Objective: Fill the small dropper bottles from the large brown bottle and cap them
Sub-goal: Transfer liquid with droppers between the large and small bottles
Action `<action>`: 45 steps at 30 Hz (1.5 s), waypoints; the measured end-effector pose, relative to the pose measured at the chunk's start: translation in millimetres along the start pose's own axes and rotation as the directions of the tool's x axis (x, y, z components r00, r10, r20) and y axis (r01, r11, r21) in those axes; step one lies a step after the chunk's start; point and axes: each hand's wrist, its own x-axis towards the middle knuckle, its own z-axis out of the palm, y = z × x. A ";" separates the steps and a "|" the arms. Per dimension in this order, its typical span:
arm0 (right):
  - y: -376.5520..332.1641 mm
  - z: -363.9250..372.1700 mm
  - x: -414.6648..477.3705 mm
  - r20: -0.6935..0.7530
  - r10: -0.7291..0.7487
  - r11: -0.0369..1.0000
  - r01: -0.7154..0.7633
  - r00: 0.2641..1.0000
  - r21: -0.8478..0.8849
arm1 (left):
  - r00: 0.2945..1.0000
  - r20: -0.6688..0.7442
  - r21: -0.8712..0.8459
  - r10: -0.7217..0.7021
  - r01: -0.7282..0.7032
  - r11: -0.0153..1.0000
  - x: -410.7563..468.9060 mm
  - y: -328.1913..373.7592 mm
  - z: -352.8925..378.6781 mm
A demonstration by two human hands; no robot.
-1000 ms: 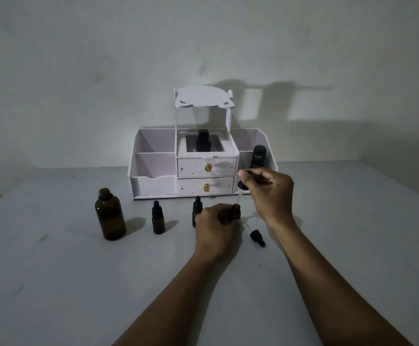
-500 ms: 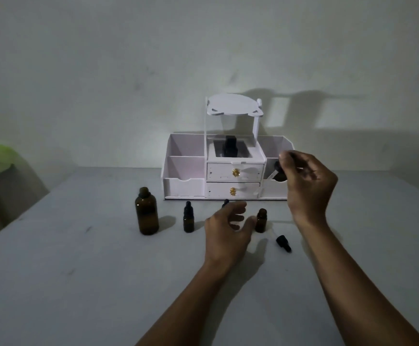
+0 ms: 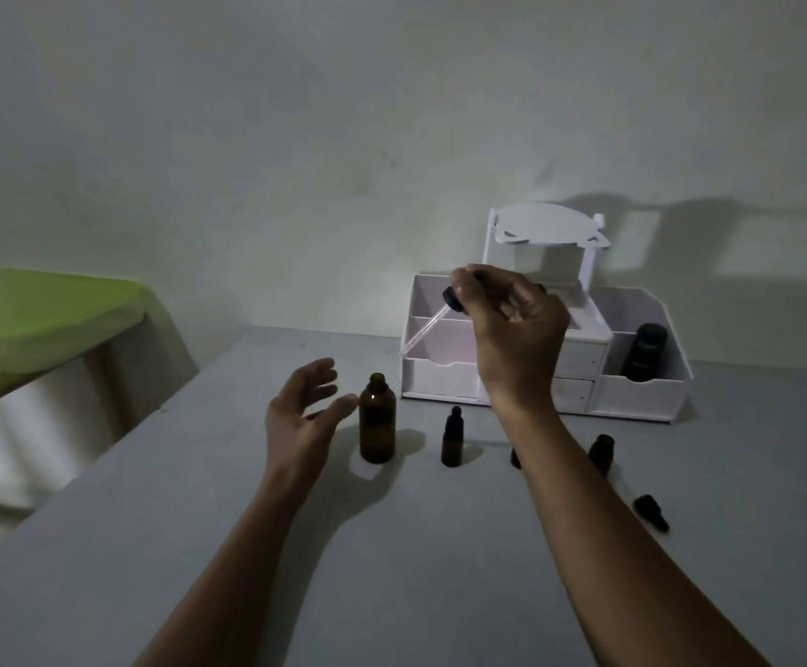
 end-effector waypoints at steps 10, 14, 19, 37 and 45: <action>25.9 25.2 -9.0 0.084 0.016 0.993 -0.006 0.996 -0.114 | 0.963 0.262 -0.067 -0.056 0.076 0.995 11.8 -15.1 1.7; 30.9 30.9 -10.9 0.130 0.045 0.989 -0.025 0.991 -0.148 | 0.959 0.278 -0.057 -0.060 0.079 0.995 8.4 -14.2 1.1; 35.5 39.5 -16.2 0.210 0.069 0.979 -0.025 0.975 -0.203 | 0.955 0.283 -0.066 -0.084 0.107 0.992 6.4 -15.8 0.3; 67.5 38.1 -42.1 0.419 0.190 0.897 0.016 0.888 -0.441 | 0.952 0.283 -0.030 -0.118 0.132 0.991 5.6 -21.0 -0.7; 32.1 -19.2 -29.9 0.300 0.044 0.932 0.069 0.953 -0.355 | 0.949 -0.109 0.262 0.297 -0.261 0.929 -4.6 -6.3 -7.9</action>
